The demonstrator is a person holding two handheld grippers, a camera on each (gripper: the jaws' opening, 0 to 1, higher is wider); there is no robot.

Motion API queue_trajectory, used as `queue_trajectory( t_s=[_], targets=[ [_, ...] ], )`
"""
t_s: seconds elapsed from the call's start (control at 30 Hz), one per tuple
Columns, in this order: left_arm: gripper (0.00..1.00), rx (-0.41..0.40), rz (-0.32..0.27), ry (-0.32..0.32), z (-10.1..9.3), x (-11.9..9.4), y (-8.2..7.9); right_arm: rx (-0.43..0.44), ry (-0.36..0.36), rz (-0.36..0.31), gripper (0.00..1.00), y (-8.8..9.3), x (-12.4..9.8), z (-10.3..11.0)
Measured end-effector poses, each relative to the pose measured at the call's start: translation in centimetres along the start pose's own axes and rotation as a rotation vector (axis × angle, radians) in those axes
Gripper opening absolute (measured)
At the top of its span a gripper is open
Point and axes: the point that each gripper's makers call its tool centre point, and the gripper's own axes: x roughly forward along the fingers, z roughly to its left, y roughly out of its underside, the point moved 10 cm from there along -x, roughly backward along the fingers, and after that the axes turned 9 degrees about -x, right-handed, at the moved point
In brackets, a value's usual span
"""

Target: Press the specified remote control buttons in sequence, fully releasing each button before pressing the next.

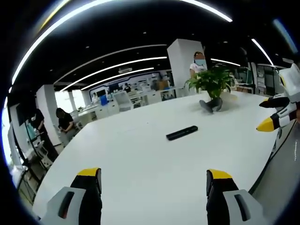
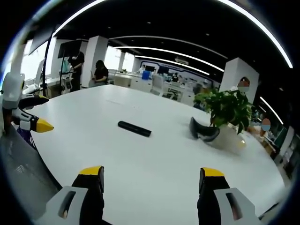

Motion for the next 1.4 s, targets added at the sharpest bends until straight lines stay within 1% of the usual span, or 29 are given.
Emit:
queue_trajectory(
  t_s=[0.33, 0.57, 0.73, 0.8, 0.93, 0.97, 1.07, 1.17, 1.4],
  targets=[
    [0.96, -0.002, -0.012, -0.012, 0.1, -0.1, -0.2, 0.001, -0.001, -0.004, 0.82, 0.0, 0.0, 0.0],
    [0.96, 0.002, -0.028, -0.025, 0.2, -0.2, -0.5, 0.003, -0.002, -0.013, 0.82, -0.1, -0.1, 0.0],
    [0.96, -0.005, -0.036, -0.023, 0.3, -0.1, -0.9, 0.004, -0.005, -0.020, 0.82, -0.1, -0.1, 0.0],
    [0.96, 0.008, -0.022, -0.012, 0.2, -0.1, -0.9, 0.005, -0.006, -0.025, 0.82, -0.2, -0.2, 0.0],
    [0.97, 0.061, -0.029, -0.001, -0.1, 0.1, -1.3, 0.008, -0.007, -0.029, 0.82, -0.2, -0.2, 0.0],
    [0.97, 0.082, -0.030, 0.002, -0.1, 0.3, -1.4, 0.008, -0.008, -0.029, 0.82, -0.2, -0.2, 0.0],
    [0.97, 0.100, -0.042, 0.013, -0.1, 0.8, -2.4, 0.005, -0.014, -0.029, 0.82, -0.2, -0.2, 0.1],
    [0.98, 0.106, -0.064, 0.027, -0.1, 1.4, -3.6, -0.002, -0.015, -0.028, 0.82, -0.2, -0.1, 0.1],
    [0.98, 0.121, -0.100, 0.066, -0.2, 3.7, -6.3, 0.006, -0.005, -0.021, 0.82, -0.1, -0.1, 0.0]
  ],
)
